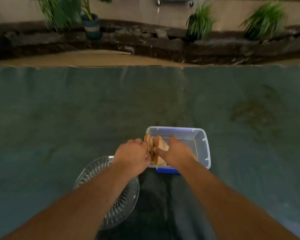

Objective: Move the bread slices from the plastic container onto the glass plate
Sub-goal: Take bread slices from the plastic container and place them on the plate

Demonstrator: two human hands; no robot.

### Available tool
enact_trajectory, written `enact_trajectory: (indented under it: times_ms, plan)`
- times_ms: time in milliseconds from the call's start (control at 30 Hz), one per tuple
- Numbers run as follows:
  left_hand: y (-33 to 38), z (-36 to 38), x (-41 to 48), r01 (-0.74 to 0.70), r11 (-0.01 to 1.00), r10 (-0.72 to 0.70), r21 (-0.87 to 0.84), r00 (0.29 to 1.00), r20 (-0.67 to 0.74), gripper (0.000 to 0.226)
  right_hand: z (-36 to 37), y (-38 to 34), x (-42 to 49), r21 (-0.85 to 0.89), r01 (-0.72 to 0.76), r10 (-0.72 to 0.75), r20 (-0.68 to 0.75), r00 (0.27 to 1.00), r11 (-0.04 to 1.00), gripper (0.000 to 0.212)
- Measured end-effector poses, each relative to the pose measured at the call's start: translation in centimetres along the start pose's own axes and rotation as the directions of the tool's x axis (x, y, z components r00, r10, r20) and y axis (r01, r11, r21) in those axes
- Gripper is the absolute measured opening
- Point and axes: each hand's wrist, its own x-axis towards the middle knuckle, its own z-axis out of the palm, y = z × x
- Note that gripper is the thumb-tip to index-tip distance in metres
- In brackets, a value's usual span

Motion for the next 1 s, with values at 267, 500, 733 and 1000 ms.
enact_trajectory:
  times_ms: [267,500,733,1000]
  plan:
    - [0.4,2.7,1.0,0.040,0.993,-0.053,-0.115,0.993,-0.107,0.024,2.1,-0.3,1.5,0.117,-0.084,0.071,0.110,0.991,0.990,0.062]
    - [1.2,3.4,1.9,0.009,0.998,-0.020,-0.060,0.981,-0.195,0.038,2.6,1.2,1.9,0.266,-0.156,0.137,0.088,0.987,0.951,0.017]
    - [2.6,3.0,6.3,0.122,0.969,-0.097,0.215,0.988,-0.123,0.055,3.5,2.7,2.0,0.287,-0.201,0.186,0.079,0.979,0.937,0.015]
    - [4.6,3.6,6.6,0.030,0.989,-0.009,0.146,0.990,-0.140,0.026,2.7,3.1,2.3,0.218,-0.187,0.173,0.085,0.981,0.958,0.021]
